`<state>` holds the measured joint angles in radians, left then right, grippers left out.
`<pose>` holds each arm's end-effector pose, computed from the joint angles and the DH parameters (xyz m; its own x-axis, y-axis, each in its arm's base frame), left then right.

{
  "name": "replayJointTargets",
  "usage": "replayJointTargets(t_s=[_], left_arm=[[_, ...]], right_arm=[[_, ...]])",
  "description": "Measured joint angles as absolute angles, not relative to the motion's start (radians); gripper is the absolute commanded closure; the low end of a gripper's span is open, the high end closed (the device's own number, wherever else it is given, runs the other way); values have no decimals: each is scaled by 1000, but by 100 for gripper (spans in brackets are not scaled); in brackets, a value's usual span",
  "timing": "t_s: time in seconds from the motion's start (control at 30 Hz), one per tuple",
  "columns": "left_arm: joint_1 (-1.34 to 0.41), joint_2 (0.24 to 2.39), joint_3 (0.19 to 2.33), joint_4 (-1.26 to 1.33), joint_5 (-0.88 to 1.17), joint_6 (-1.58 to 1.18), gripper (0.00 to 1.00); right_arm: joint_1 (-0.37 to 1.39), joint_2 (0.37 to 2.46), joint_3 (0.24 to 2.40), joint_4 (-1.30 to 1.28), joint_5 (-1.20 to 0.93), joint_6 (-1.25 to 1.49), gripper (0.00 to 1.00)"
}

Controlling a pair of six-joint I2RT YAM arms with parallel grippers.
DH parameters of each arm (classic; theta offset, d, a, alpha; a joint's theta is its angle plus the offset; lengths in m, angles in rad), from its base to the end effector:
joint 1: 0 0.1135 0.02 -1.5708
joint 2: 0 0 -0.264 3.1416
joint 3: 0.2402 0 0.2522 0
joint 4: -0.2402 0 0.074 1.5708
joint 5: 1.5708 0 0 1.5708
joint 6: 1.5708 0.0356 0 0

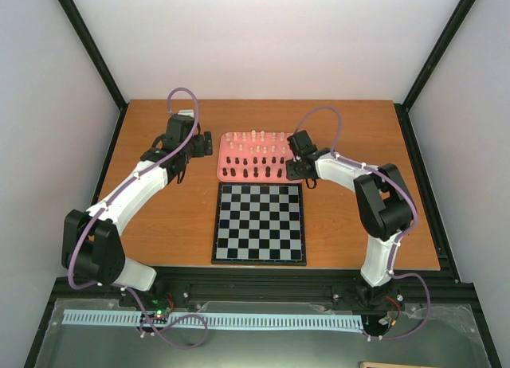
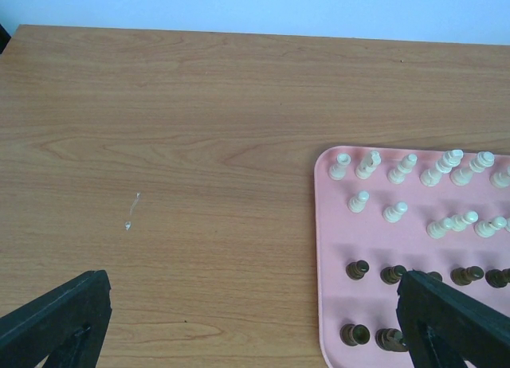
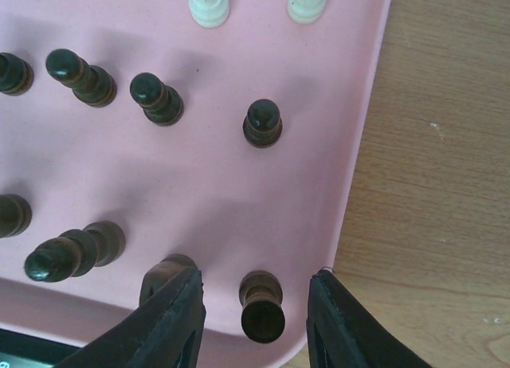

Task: Set up the chess pieces on the board
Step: Pick up the chess piece from the storage box.

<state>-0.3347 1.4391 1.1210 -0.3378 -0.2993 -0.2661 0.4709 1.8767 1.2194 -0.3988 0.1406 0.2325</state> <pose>0.3079 -0.0960 0.2897 -0.5803 -0.0642 -0.8119 -0.0616 0.9975 -0.0349 0.3443 0.1697 0.1680 -0.8442 -0.1738 -0.5071 -0.1986 0.9801 -0.0053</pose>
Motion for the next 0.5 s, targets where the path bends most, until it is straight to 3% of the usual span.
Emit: replayJointTargets(t_s=[0.5], left_arm=[[-335, 1466, 1121, -338, -300, -266, 0]], right_arm=[[450, 1897, 1223, -399, 138, 229, 72]])
